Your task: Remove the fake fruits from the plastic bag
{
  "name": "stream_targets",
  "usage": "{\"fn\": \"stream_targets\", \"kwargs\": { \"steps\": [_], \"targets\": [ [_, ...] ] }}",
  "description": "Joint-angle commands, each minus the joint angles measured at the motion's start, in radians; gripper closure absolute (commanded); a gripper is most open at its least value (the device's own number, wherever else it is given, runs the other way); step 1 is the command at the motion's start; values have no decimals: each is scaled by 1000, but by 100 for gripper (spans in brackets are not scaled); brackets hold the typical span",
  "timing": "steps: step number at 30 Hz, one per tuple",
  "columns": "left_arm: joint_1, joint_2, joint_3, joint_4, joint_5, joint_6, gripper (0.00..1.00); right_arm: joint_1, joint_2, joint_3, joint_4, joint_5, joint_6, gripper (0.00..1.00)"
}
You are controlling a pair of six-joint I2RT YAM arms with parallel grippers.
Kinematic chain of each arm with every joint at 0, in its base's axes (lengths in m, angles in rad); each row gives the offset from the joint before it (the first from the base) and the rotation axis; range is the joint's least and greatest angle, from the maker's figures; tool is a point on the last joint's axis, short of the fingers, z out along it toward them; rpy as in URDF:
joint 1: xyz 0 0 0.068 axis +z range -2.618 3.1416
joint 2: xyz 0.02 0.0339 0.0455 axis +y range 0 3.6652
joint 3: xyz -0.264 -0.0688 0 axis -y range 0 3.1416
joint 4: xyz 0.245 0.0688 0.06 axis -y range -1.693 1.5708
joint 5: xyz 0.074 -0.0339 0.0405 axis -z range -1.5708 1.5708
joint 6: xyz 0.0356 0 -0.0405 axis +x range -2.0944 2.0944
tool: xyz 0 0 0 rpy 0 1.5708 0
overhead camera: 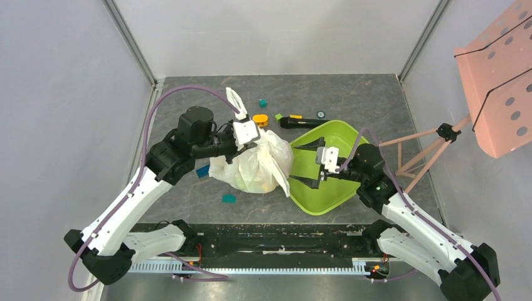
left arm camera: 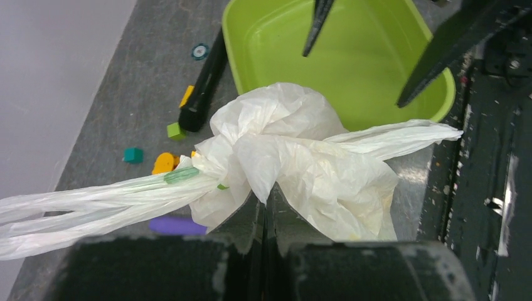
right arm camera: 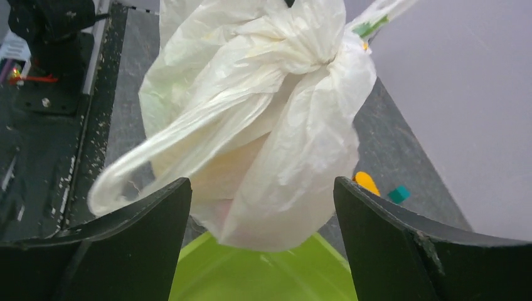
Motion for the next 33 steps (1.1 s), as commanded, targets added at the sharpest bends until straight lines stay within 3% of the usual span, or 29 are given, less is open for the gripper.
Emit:
{"fn": "stream_targets", "kwargs": {
  "steps": [1,8,21,33],
  "targets": [
    [-3,-15,55,-121,154,164,98,7,3,104,-115,-79,-333,14],
    [-3,2,107,-238,158,242,98,9,49,191,-197,-131,-387,19],
    [-3,13,91,-253,160,282,98,72,209,266,-78,-245,-283,26],
    [-3,-3,75,-257,149,306,98,102,328,298,22,-146,-209,30]
  ]
}}
